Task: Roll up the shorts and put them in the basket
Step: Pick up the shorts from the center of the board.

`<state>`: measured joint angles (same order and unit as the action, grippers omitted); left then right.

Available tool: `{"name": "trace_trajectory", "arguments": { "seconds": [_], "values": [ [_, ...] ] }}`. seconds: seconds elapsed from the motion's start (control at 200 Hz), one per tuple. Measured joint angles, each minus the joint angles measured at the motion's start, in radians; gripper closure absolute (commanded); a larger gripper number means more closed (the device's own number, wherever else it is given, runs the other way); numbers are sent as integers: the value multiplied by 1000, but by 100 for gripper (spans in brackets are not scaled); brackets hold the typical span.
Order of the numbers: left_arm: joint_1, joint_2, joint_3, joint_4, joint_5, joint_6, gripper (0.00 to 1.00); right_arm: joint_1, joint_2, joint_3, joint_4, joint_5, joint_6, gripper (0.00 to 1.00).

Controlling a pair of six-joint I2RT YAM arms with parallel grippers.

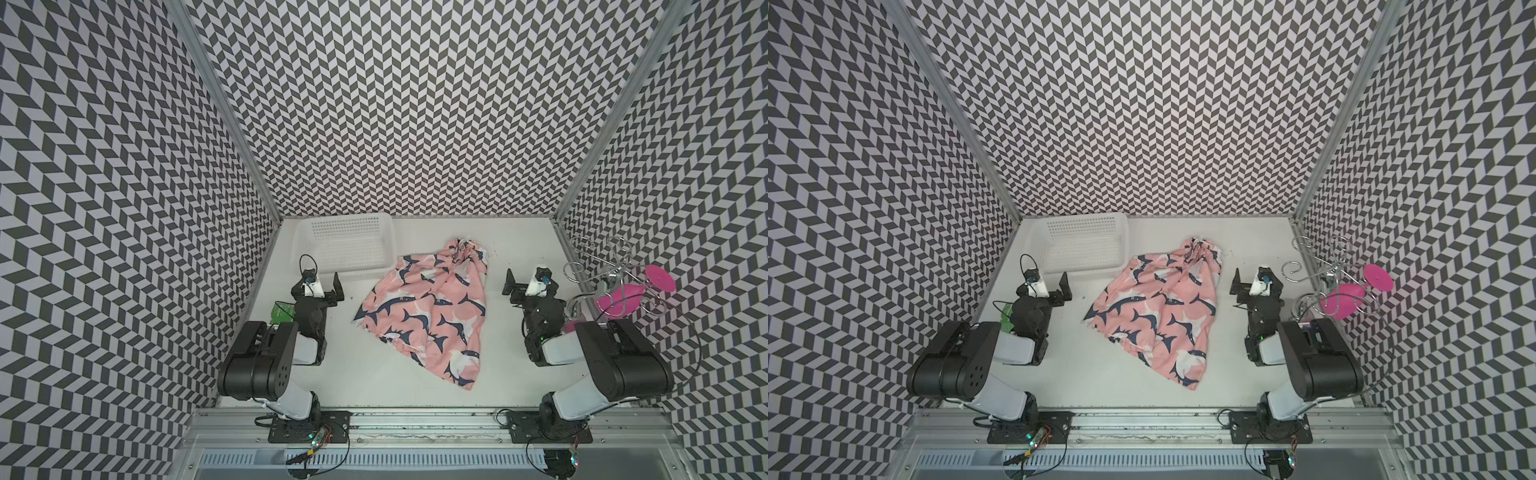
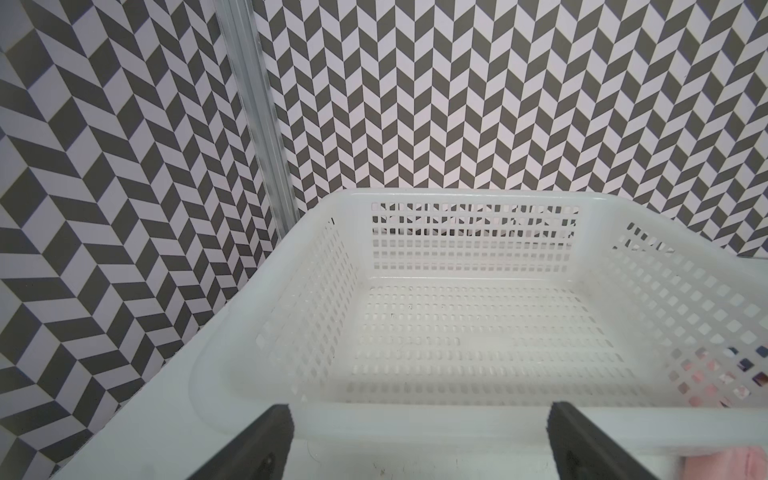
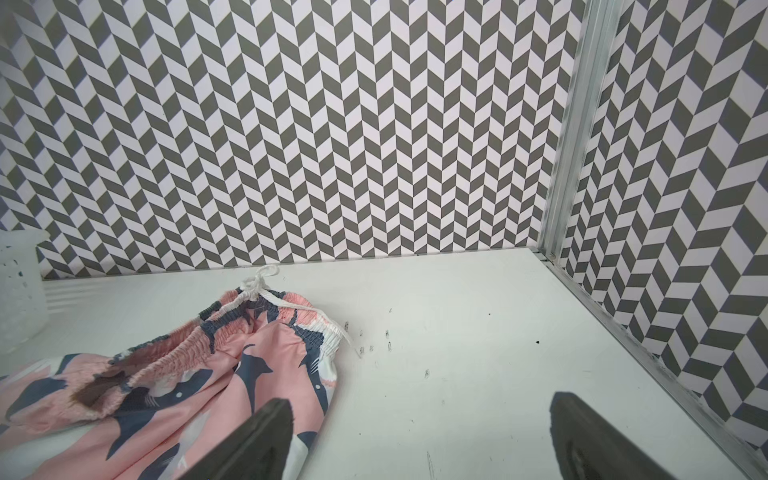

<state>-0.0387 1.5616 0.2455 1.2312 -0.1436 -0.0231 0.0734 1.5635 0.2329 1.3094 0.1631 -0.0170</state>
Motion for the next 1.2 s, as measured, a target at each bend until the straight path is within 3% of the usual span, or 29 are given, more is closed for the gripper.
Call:
{"name": "trace_trajectory", "arguments": {
  "seconds": [0.736,0.836,0.971,1.107,1.202],
  "values": [
    [3,-2,0,-4,3,0,0,0,0,0,0,1,0,1],
    [3,-50,34,-106,-12,-8,0,0,-35,0,-41,1,0,1],
    [8,-119,160,-275,-39,-29,0,1,-172,61,-237,-12,1,0],
    [46,-219,235,-406,-26,-159,0,1,-269,185,-413,-64,29,0],
    [97,-272,281,-518,-6,-367,0,1,-335,225,-492,-111,80,0]
  ]
}}
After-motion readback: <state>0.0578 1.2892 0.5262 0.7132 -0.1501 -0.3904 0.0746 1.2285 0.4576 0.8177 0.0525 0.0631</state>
